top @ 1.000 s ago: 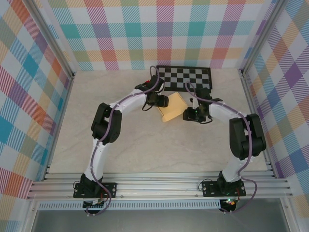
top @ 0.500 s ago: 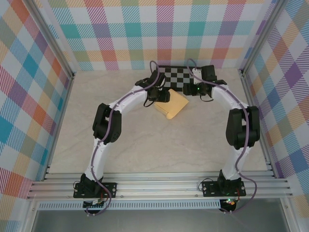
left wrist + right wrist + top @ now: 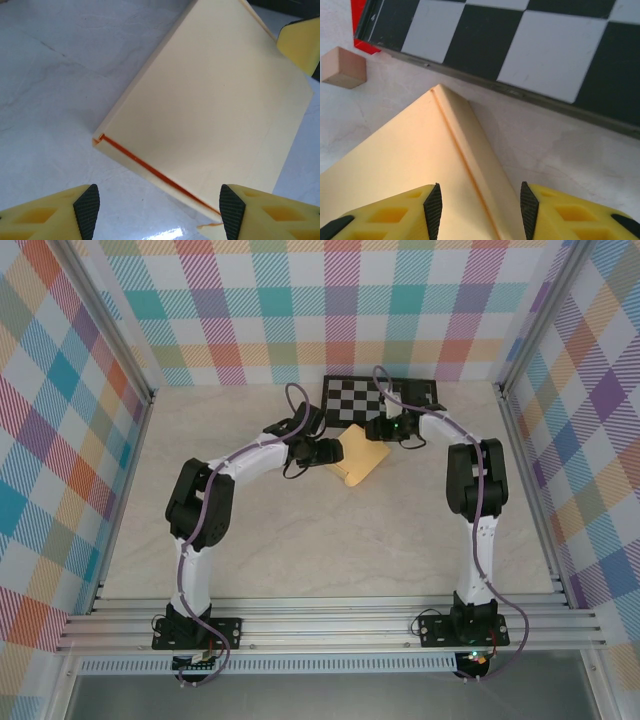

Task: Fold the paper box

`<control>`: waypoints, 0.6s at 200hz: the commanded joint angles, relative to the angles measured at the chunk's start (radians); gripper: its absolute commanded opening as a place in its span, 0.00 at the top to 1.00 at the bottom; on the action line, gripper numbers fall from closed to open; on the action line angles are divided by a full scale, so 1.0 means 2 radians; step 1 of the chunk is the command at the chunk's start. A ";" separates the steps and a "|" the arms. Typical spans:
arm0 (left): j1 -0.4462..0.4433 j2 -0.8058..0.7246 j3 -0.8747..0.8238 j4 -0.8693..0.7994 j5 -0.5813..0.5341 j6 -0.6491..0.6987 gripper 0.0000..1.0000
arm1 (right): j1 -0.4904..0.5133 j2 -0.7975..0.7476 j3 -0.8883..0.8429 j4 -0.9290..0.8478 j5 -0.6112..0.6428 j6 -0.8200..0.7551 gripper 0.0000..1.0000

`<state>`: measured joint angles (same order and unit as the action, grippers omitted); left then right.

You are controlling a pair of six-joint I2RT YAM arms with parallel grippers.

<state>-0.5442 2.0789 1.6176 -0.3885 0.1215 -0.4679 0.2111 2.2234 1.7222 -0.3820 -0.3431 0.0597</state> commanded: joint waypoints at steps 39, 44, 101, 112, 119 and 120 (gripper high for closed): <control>0.010 -0.009 -0.022 -0.001 0.016 -0.002 0.33 | 0.016 -0.154 -0.200 0.043 -0.043 0.096 0.54; 0.011 -0.015 -0.029 -0.003 0.017 -0.003 0.33 | 0.019 -0.165 -0.212 0.042 -0.042 0.097 0.54; 0.012 -0.086 -0.099 -0.051 -0.005 -0.020 0.32 | 0.023 -0.186 -0.198 -0.008 0.032 0.066 0.50; 0.012 -0.110 -0.131 -0.037 0.000 -0.031 0.32 | 0.023 -0.168 -0.176 -0.014 0.036 0.057 0.50; 0.012 -0.124 -0.149 -0.030 0.002 -0.036 0.31 | 0.023 -0.156 -0.160 -0.020 0.040 0.053 0.50; 0.012 -0.126 -0.151 -0.030 0.002 -0.037 0.31 | 0.023 -0.154 -0.158 -0.020 0.041 0.052 0.50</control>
<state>-0.5339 1.9385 1.4162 -0.4191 0.1219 -0.4923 0.2573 1.8431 1.3148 -0.3809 -0.3080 0.2016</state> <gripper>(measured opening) 0.681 0.498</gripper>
